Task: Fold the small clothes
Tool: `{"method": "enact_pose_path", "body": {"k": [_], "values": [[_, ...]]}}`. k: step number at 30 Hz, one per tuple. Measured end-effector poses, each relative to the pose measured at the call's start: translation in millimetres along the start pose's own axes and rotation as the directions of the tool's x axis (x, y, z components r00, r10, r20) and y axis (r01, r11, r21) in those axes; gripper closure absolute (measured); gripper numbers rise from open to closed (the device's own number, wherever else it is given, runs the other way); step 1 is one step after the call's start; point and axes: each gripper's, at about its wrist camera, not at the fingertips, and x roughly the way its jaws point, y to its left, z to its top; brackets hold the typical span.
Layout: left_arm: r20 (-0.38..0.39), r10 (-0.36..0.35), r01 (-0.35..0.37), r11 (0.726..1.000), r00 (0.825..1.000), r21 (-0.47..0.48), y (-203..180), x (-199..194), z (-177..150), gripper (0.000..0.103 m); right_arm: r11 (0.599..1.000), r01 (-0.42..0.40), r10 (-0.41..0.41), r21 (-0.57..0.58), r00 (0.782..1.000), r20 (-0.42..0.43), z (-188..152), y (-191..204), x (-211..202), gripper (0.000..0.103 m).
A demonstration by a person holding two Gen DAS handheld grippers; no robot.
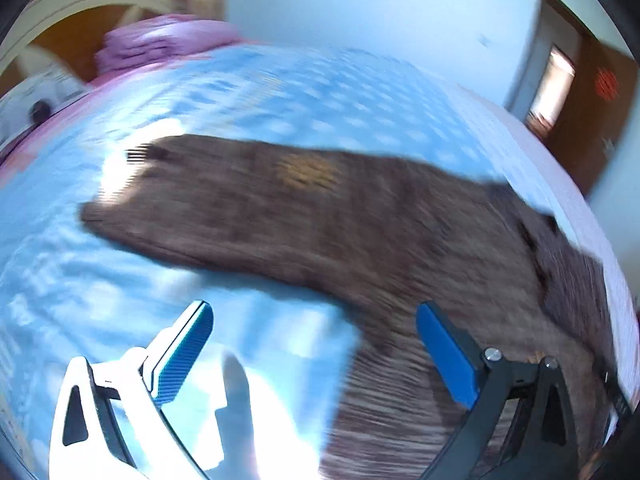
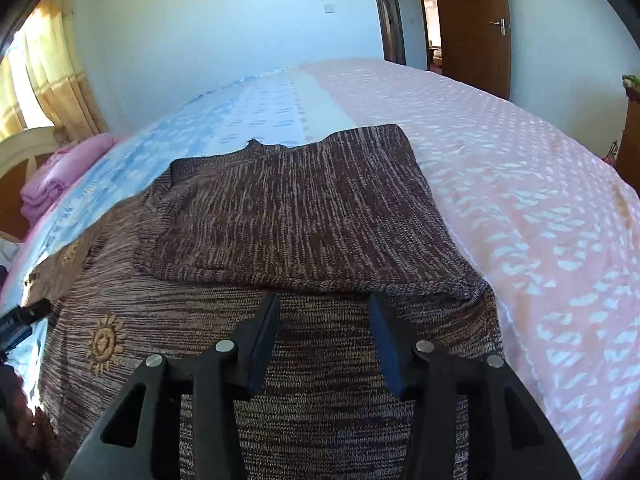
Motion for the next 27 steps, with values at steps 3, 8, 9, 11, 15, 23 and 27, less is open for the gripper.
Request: {"method": "enact_pose_path", "body": {"k": [3,8,9,11,15,23,27], "values": [[0.047,0.052,-0.043,0.982,0.998,-0.186,52,-9,20,0.0,1.0,0.007,-0.007,-0.005,1.0,0.002,-2,3,1,0.055],[0.03,0.049,-0.031,0.897,0.998,-0.442,127,9,41,0.01,1.0,0.012,-0.012,-0.021,1.0,0.0,-2,7,3,0.052],[-0.002,0.039,-0.035,0.88,0.999,-0.473,136,20,43,0.014,1.0,0.012,-0.012,-0.022,1.0,-0.001,0,6,5,0.052],[-0.028,0.037,-0.045,0.867,0.999,-0.496,142,31,43,0.018,1.0,0.011,-0.011,-0.022,1.0,-0.002,1,6,5,0.051],[0.013,0.059,-0.046,0.885,0.998,-0.464,126,32,45,0.021,1.0,0.012,-0.012,-0.023,1.0,-0.001,0,6,4,0.051],[0.029,0.123,-0.097,0.888,0.992,-0.45,126,42,47,0.076,1.0,0.01,-0.01,-0.025,1.0,-0.001,0,6,4,0.05],[0.02,0.099,-0.078,0.88,0.995,-0.468,134,47,50,0.093,1.0,0.0,0.0,-0.019,1.0,0.002,0,5,5,0.049]]}}
